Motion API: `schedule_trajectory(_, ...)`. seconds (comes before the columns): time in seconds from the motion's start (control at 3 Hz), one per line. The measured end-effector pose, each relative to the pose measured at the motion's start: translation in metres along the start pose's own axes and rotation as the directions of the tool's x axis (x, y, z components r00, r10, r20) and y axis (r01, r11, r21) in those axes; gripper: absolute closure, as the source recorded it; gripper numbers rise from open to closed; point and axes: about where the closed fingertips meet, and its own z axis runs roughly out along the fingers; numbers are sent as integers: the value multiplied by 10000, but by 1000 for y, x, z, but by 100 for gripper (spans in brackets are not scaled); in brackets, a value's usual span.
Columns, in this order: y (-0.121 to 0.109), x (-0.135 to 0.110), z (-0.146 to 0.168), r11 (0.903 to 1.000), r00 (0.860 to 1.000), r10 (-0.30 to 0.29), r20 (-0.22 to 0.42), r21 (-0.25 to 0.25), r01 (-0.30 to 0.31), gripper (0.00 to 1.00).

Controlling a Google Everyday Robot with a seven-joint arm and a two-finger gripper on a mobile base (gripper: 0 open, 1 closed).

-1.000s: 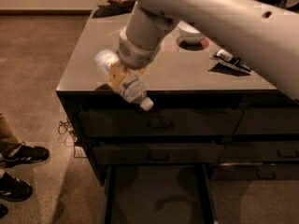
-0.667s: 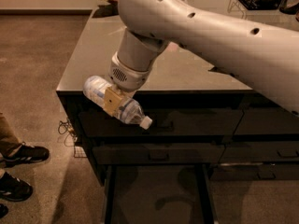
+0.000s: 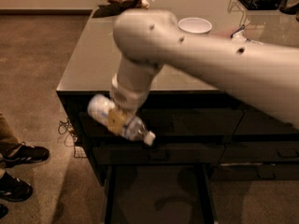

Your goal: Place blue plastic bottle into bottom drawer

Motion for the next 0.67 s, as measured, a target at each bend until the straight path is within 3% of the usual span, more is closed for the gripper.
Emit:
schedule_trajectory(0.33, 2, 32, 42, 9997, 9976, -170, -669, -177, 159, 100)
schedule_trajectory(0.67, -4, 66, 84, 9985, 9962, 37, -875, -546, -85, 100)
